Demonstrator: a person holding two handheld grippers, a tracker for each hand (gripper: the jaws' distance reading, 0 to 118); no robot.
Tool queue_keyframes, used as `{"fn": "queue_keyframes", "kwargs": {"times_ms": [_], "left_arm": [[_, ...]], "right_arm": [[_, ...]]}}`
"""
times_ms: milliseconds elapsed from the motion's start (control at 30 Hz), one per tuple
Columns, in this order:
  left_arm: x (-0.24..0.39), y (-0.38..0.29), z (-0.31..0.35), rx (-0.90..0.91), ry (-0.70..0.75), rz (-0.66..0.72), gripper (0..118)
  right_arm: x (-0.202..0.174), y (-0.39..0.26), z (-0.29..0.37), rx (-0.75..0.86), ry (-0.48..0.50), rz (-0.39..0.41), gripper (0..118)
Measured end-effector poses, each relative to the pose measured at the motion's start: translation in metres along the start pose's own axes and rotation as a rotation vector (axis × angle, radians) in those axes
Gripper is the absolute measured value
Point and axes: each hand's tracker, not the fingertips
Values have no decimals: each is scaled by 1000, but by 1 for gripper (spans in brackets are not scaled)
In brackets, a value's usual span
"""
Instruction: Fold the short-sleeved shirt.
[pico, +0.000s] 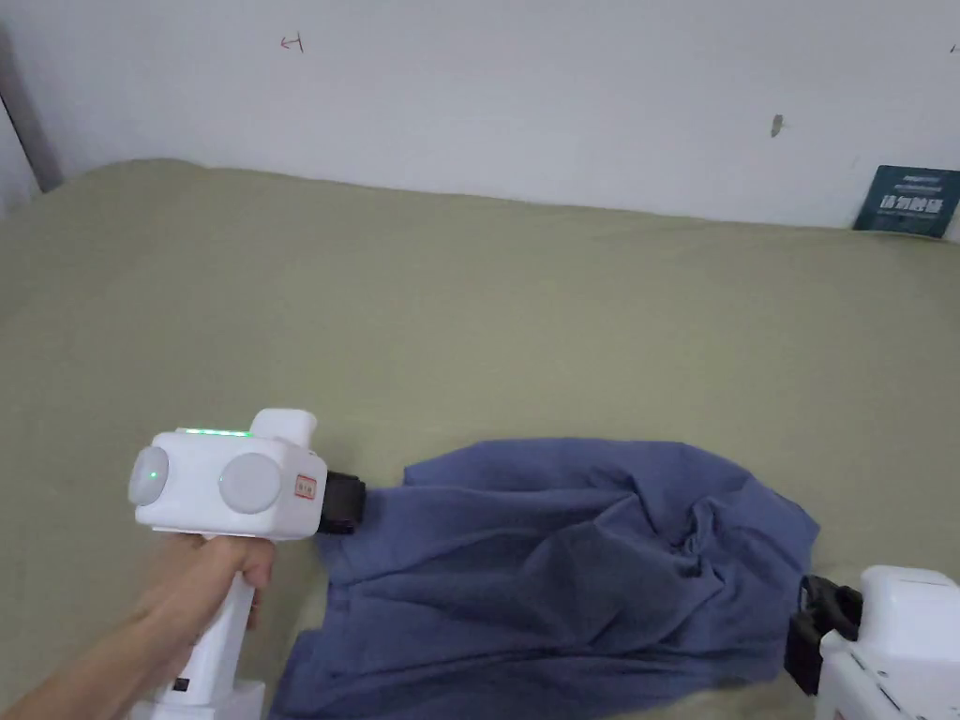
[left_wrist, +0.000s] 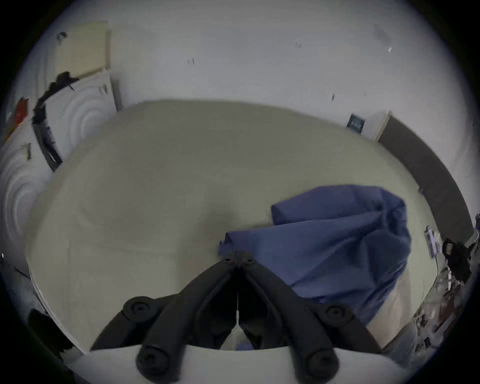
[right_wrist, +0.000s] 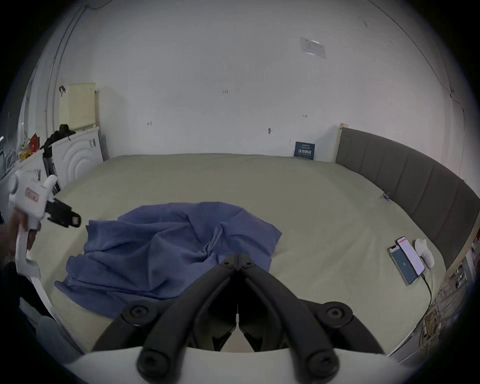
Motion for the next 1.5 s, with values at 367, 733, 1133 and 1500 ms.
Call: {"fn": "queue_keyframes", "kwargs": {"times_ms": [367, 733, 1133, 1500], "left_arm": [[27, -10, -4, -7, 45, -154, 2], [10, -7, -26, -76, -32, -81, 2], [8, -5, -39, -72, -63, -29, 3], [-8, 6, 38, 55, 2, -9, 3]], "right_arm": [[34, -7, -39, -94, -43, -45, 0], [100, 59, -148, -263, -10, -61, 0], [77, 35, -231, -491, -18, 50, 86], [90, 85, -140, -309, 25, 0, 6]]}}
